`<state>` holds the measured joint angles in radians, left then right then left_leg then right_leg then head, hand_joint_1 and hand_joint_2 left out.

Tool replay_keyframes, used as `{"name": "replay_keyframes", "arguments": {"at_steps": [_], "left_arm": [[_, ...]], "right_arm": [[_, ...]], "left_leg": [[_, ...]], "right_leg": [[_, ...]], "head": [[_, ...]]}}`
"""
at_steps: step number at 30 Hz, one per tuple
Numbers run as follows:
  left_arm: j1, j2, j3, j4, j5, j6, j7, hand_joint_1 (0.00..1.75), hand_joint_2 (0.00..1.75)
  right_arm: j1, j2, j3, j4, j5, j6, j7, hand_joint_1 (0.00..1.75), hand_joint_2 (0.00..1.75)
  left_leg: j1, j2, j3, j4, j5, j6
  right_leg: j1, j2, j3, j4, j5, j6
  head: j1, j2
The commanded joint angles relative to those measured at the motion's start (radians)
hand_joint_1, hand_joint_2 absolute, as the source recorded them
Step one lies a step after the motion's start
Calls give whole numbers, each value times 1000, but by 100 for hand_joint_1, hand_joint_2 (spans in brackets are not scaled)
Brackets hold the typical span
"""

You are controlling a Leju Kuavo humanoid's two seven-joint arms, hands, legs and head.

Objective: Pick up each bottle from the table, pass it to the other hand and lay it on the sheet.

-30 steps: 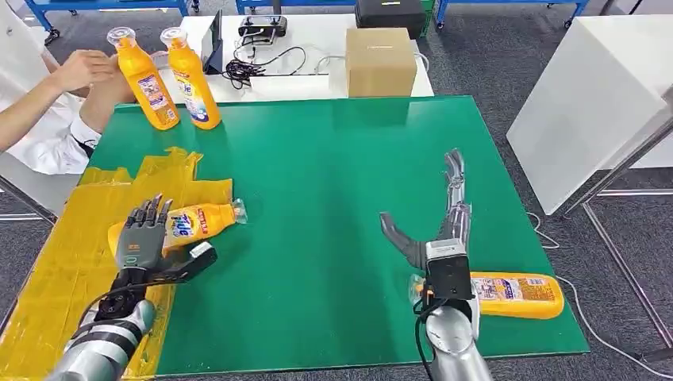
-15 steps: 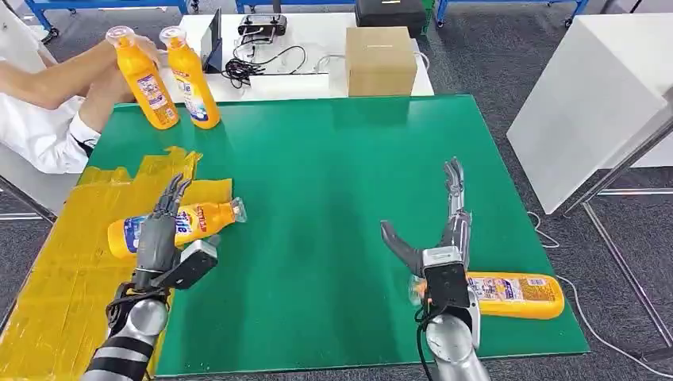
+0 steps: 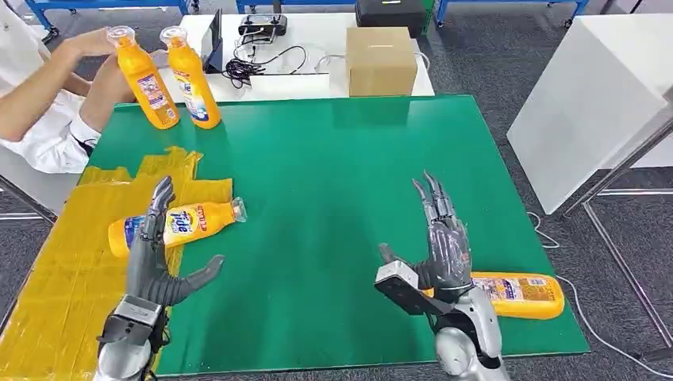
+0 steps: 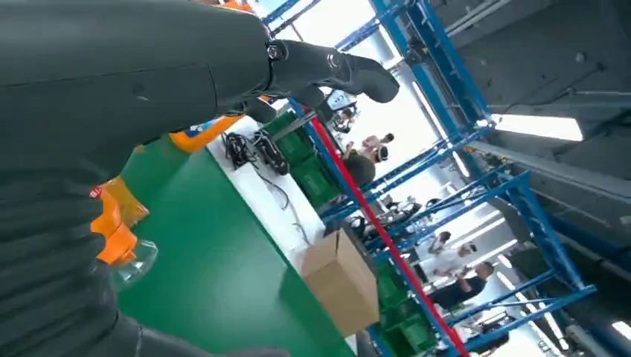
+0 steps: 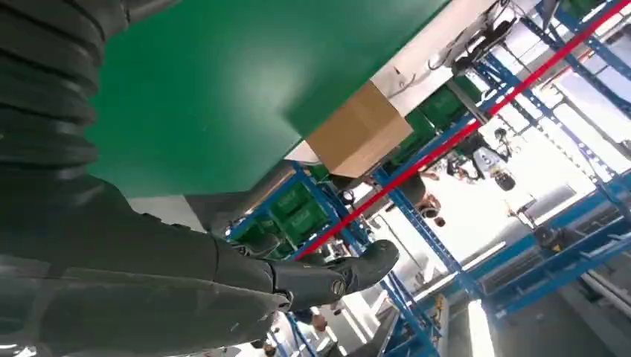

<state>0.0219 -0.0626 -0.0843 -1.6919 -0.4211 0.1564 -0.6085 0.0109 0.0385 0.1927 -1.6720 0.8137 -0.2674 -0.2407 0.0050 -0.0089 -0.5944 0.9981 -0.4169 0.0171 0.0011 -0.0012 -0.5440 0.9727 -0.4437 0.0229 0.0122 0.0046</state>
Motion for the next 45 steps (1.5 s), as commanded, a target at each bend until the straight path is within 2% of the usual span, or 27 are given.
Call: {"name": "replay_keyframes", "arguments": {"at_steps": [1, 5, 13, 16, 24, 28, 33, 45], "left_arm": [[27, -61, 31, 26, 6, -36, -3, 0, 175], [13, -70, 1, 85, -5, -23, -16, 0, 175], [8, -61, -41, 103, 16, -17, -22, 0, 175], [4, -62, -52, 116, 7, 3, -20, 0, 175], [4, -61, -54, 119, 7, 4, -20, 0, 175], [8, -66, -58, 122, 9, 15, -15, 0, 175], [-10, -66, -64, 135, 25, 1, -6, 0, 175], [-26, -67, -75, 147, 32, -2, -2, 0, 175]], "right_arm": [[12, -215, 144, 72, 123, 156, 36, 0, 175], [113, -367, 122, 16, 77, 184, -26, 0, 175], [248, -460, -125, -54, -122, 262, -110, 0, 175], [267, -459, -209, -21, -116, 273, -128, 0, 175], [259, -447, -215, -10, -109, 278, -131, 0, 175], [211, -402, -266, 79, -11, 253, -56, 0, 175], [149, -407, -258, 207, 73, 240, -35, 0, 175], [114, -432, -195, 312, 153, 256, 13, 0, 175]], "left_leg": [[0, 2, 5, -2, -1, 0], [0, -5, 4, -2, 0, 1], [-2, -3, 4, 0, -3, 2], [-2, -6, 3, -1, -3, 3], [-2, 0, 5, -1, -3, 3], [-1, 1, 5, -2, -3, 3], [-1, 1, 4, -1, -3, 3], [-1, 1, 5, -1, -3, 3]], "right_leg": [[0, 1, 6, -4, 0, 1], [-1, -5, 6, -4, -1, 1], [-2, -4, 5, -2, -2, 1], [-3, -7, 5, -3, -2, 1], [-2, -1, 5, -3, -1, 1], [-2, -1, 5, -4, -1, 1], [-1, 0, 4, -4, 0, 1], [-1, 0, 5, -4, 0, 1]], "head": [[0, 0], [0, 0], [0, 0], [0, 0], [0, 0], [0, 0], [0, 0], [0, 0]]}}
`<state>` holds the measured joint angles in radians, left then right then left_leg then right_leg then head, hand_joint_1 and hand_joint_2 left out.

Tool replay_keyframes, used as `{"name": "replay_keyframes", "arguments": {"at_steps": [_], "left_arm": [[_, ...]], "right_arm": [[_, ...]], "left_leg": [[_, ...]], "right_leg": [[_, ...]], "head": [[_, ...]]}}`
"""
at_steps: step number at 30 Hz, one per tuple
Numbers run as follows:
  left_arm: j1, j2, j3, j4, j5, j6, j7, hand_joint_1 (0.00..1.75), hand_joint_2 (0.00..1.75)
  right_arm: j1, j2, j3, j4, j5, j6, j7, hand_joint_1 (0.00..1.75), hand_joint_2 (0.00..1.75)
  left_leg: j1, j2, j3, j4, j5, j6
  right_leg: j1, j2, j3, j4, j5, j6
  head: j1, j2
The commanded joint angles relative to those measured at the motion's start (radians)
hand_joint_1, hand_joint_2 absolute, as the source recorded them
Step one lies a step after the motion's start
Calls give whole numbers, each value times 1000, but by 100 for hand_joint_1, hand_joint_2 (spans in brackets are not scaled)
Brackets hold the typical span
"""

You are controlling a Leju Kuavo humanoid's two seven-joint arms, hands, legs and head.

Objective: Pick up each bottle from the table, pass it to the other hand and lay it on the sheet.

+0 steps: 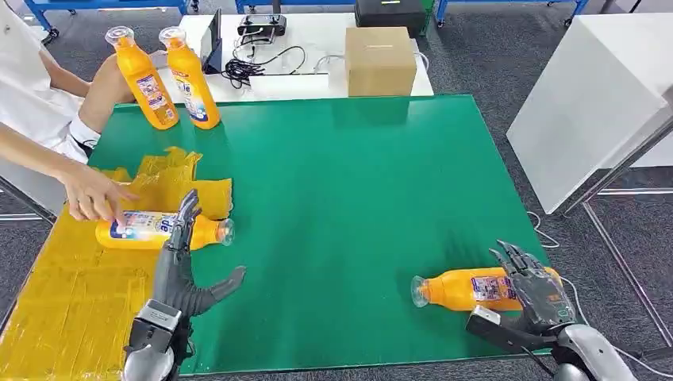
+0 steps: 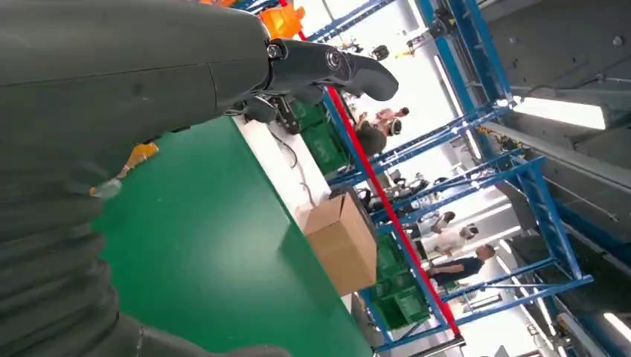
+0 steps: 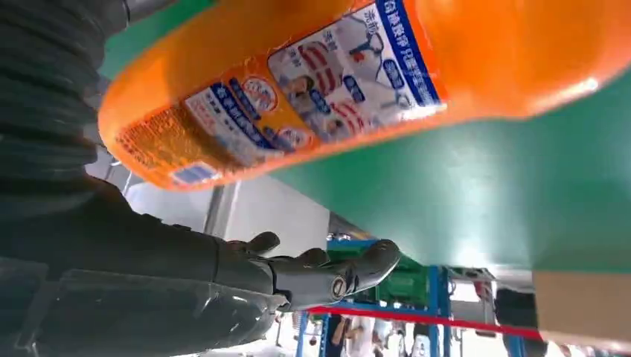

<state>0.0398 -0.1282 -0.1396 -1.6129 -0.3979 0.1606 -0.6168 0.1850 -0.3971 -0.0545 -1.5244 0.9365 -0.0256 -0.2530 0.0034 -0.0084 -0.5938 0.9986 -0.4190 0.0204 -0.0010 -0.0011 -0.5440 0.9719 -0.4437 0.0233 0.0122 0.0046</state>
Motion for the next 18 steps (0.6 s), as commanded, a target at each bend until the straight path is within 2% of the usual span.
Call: {"name": "replay_keyframes", "arguments": {"at_steps": [1, 11, 18], "left_arm": [[-47, -1, -21, 72, 10, -6, 7, 0, 175], [-57, 0, -26, 98, 19, -3, 7, 0, 175], [-52, -11, -20, 101, 29, -10, 12, 0, 175]], "right_arm": [[-63, -2, 65, 177, 35, 18, 30, 0, 175], [-61, -73, 130, 224, 48, 80, 109, 0, 175], [-112, -68, 158, 294, 100, 80, 195, 0, 175]], "left_leg": [[1, 1, 5, -2, -1, -1], [1, -1, 4, -2, -1, 0], [1, 1, 6, -2, 0, 0]], "right_leg": [[1, 0, 6, -4, 0, 0], [1, -1, 5, -3, 0, 1], [1, 0, 6, -4, 0, 1]], "head": [[0, 0], [0, 0], [0, 0]]}}
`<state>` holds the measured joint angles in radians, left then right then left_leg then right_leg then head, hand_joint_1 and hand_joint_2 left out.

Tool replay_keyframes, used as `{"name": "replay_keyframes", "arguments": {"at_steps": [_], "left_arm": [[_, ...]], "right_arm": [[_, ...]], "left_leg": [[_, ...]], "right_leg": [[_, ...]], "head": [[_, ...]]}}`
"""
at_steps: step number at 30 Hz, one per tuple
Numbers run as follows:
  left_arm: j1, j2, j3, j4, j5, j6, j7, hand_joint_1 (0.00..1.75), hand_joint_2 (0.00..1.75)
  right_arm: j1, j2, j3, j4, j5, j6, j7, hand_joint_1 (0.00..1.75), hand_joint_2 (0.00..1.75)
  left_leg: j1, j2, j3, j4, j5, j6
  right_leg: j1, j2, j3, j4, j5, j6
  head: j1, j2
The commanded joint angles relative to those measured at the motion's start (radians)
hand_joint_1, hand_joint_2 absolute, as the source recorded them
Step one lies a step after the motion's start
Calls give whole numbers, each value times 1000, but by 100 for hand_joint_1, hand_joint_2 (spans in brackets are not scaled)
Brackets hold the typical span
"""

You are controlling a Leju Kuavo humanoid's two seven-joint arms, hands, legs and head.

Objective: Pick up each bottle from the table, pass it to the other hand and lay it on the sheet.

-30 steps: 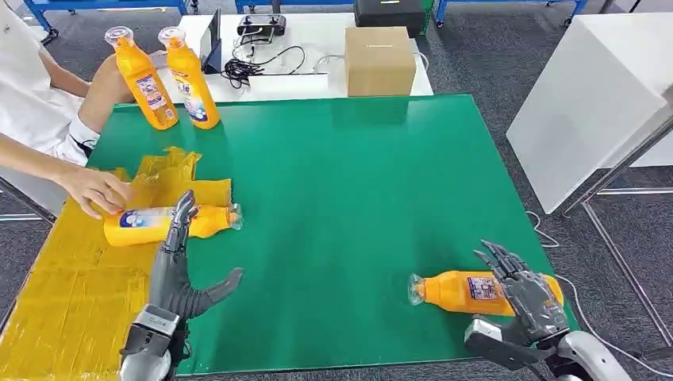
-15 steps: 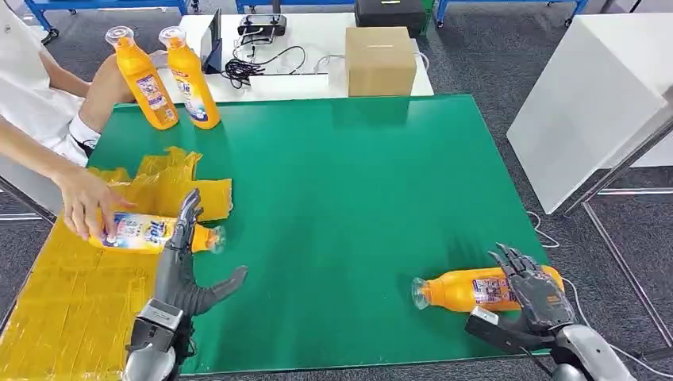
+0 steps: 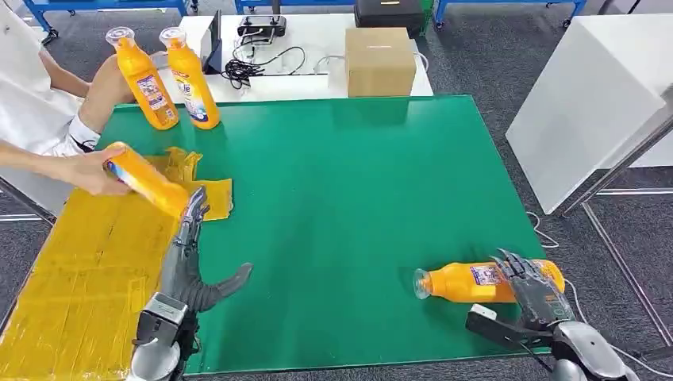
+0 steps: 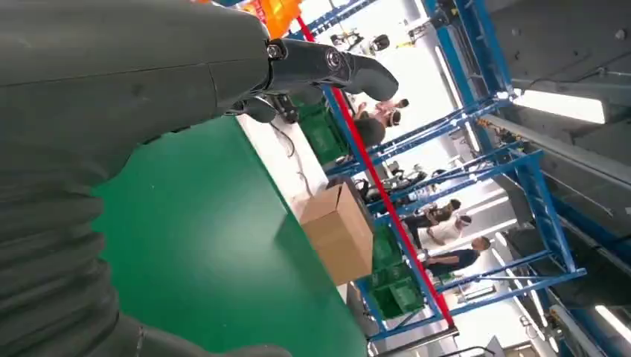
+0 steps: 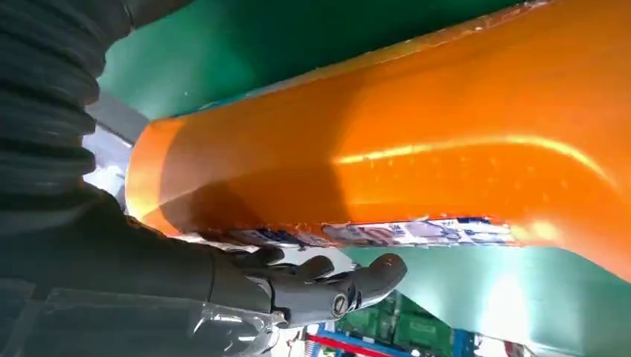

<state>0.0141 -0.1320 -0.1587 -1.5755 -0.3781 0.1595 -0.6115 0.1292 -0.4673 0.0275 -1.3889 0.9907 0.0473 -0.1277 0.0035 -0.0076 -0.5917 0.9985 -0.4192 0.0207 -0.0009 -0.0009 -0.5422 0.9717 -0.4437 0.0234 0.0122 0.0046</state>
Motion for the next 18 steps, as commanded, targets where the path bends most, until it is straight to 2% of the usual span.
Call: {"name": "replay_keyframes", "arguments": {"at_steps": [1, 6, 7, 8, 9, 10, 13, 18], "left_arm": [[-26, -8, 0, 64, 9, -9, 8, 0, 175], [-26, -8, 0, 64, 9, -9, 8, 0, 175], [-26, -8, 0, 64, 9, -9, 8, 0, 175], [-26, -10, 3, 65, 10, -11, 10, 0, 175], [-26, -10, 3, 65, 11, -13, 10, 0, 175], [-26, -11, 6, 67, 13, -15, 12, 0, 175], [-27, -10, 12, 73, 16, -20, 12, 0, 175], [-25, -14, 25, 69, 18, -25, 12, 0, 175]], "right_arm": [[-60, 5, 78, 162, 50, 6, 73, 0, 175], [-63, 7, 80, 163, 51, 6, 74, 0, 175], [-63, 7, 80, 163, 51, 6, 74, 14, 175], [-65, 8, 80, 167, 56, 4, 78, 40, 175], [-67, 8, 82, 168, 58, 3, 80, 143, 175], [-69, 8, 85, 169, 62, 4, 81, 175, 175], [-70, -2, 91, 161, 59, 10, 73, 175, 175], [-119, 35, 106, 176, 75, -11, 61, 175, 175]], "left_leg": [[1, 1, 5, -2, 0, 0], [1, 0, 9, -2, -2, 3], [1, 1, 10, -2, -2, 3], [0, 1, 10, -1, -3, 3], [1, 1, 10, -2, -3, 3], [0, 2, 11, -2, -3, 3], [0, 2, 11, -2, -3, 3], [0, 2, 12, -2, -2, 3]], "right_leg": [[1, 0, 6, -4, 1, 1], [1, -1, 1, -4, 0, 1], [1, -1, 1, -5, 0, 2], [1, -1, 1, -4, -1, 2], [1, -1, 1, -5, 0, 2], [1, 0, 1, -4, 0, 2], [0, 0, 3, -4, 0, 2], [1, 0, 13, -5, 0, 1]], "head": [[0, 0], [0, 0], [0, 0], [0, 0], [0, 0], [0, 0], [0, 0], [0, 0]]}}
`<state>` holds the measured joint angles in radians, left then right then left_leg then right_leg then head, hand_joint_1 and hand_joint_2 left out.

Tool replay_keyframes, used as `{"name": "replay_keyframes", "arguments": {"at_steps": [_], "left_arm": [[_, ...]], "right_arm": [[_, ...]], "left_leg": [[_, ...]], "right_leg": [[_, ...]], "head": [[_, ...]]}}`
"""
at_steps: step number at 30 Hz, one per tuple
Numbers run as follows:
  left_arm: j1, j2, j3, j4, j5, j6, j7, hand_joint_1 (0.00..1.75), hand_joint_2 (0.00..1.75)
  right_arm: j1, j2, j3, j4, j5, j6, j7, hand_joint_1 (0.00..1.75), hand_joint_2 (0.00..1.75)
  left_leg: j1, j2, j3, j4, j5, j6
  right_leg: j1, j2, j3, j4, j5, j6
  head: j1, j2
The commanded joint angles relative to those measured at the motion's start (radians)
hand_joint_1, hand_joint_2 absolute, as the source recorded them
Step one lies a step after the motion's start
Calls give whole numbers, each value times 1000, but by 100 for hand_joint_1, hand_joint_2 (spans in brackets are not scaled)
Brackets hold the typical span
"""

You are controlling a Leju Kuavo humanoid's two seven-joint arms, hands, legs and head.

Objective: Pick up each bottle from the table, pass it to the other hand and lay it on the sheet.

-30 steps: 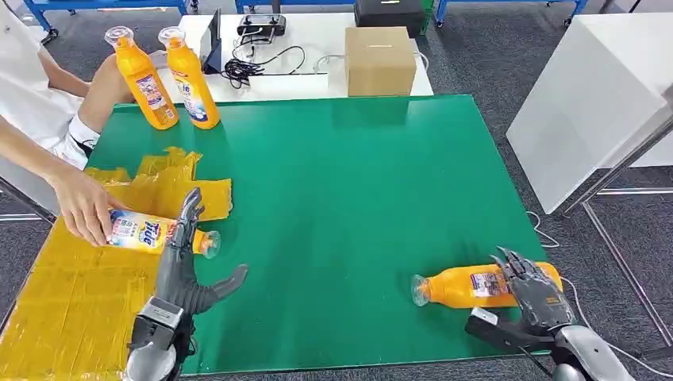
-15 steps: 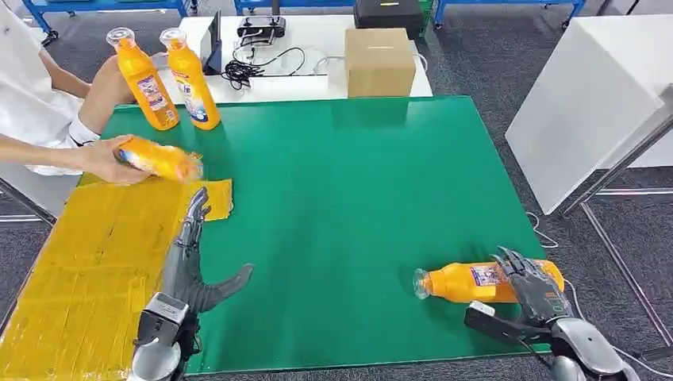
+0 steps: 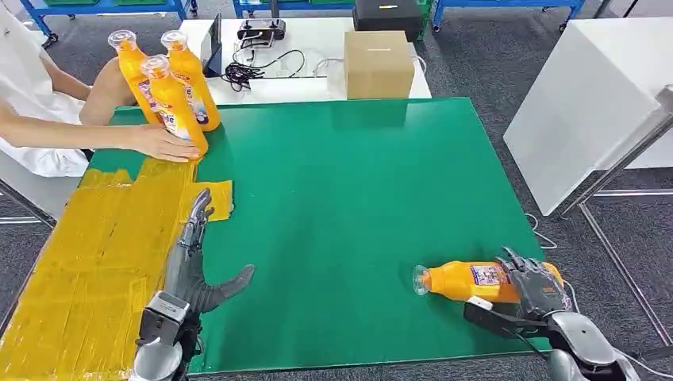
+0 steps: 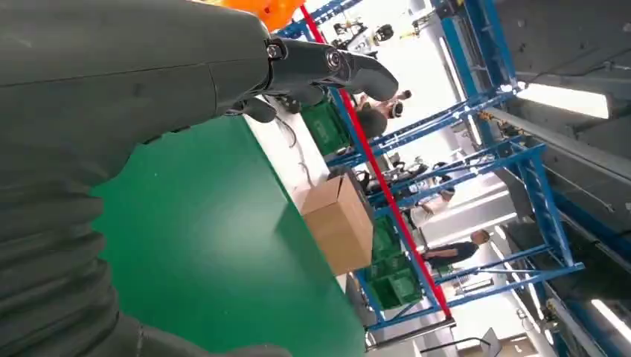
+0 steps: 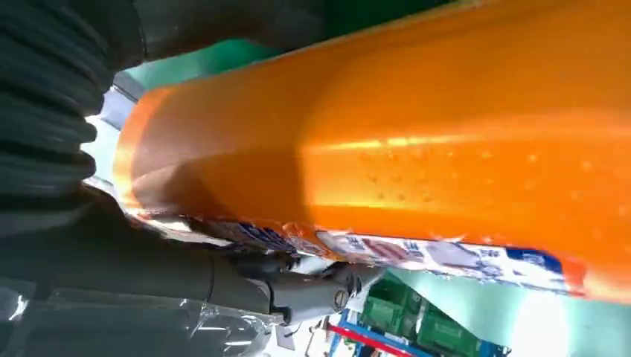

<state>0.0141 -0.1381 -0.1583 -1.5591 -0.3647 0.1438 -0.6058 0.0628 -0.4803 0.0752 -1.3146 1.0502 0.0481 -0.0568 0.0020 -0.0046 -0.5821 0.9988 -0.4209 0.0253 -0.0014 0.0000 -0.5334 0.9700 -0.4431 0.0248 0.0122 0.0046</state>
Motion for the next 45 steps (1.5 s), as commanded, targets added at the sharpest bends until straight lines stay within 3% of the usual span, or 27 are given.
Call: {"name": "replay_keyframes", "arguments": {"at_steps": [1, 7, 9, 12, 17, 21, 33, 35, 39, 45], "left_arm": [[-26, -7, 25, 53, 5, -10, 7, 0, 175], [-29, -6, 29, 51, 5, -11, 9, 0, 175], [-27, -7, 33, 41, 5, -15, 11, 0, 175], [-22, -5, 24, 15, -8, -27, 21, 0, 175], [-73, 27, -48, 66, -111, -53, 122, 0, 175], [-149, 15, -99, 144, -103, -103, 177, 0, 175], [-189, 19, -147, 169, -16, -167, 205, 0, 175], [-219, 16, -162, 198, 8, -197, 210, 0, 175], [-257, 5, -183, 230, 44, -222, 214, 0, 175], [-255, 7, -183, 229, 44, -222, 214, 0, 175]], "right_arm": [[-58, 53, 61, 102, 16, -12, -11, 175, 175], [-75, 66, 63, 107, 8, -39, -43, 175, 175], [-100, 113, 43, 104, 13, -106, -61, 175, 175], [-148, 217, 13, 99, -7, -191, -74, 175, 175], [-221, 518, -131, 94, -351, -285, -201, 175, 175], [-254, 608, -143, 76, -522, -283, -268, 175, 175], [-295, 651, -140, 117, -647, -249, -307, 175, 175], [-335, 682, -119, 184, -709, -171, -305, 175, 175], [-387, 744, -59, 287, -744, -154, -350, 175, 175], [-385, 737, -60, 287, -744, -154, -350, 175, 175]], "left_leg": [[1, 0, 2, -2, -1, -1], [1, 1, 1, -2, 0, -1], [2, 2, 1, -3, 0, -2], [2, 3, 0, -2, -1, -1], [2, 9, -1, -3, 0, -5], [3, 2, -3, -2, 2, -5], [2, 0, -7, -1, 2, -4], [2, 0, -7, -1, 2, -4], [2, 3, -8, -1, 2, -5], [3, -1, -7, -1, 2, -5]], "right_leg": [[1, 0, 3, -3, 0, 0], [1, 0, 1, -2, 0, 0], [2, 2, 1, -4, 1, 0], [2, 3, 0, -2, 1, 0], [3, 8, -2, -2, 2, -2], [3, 2, -4, 0, 0, -1], [1, 1, -5, 1, -1, -1], [1, 1, -6, 1, 0, -1], [2, 4, -7, 1, 1, -1], [2, 0, -6, 1, -1, -1]], "head": [[0, 0], [0, 0], [0, 0], [0, 0], [0, 0], [0, 0], [0, 0], [0, 0], [0, 0], [0, 0]]}}
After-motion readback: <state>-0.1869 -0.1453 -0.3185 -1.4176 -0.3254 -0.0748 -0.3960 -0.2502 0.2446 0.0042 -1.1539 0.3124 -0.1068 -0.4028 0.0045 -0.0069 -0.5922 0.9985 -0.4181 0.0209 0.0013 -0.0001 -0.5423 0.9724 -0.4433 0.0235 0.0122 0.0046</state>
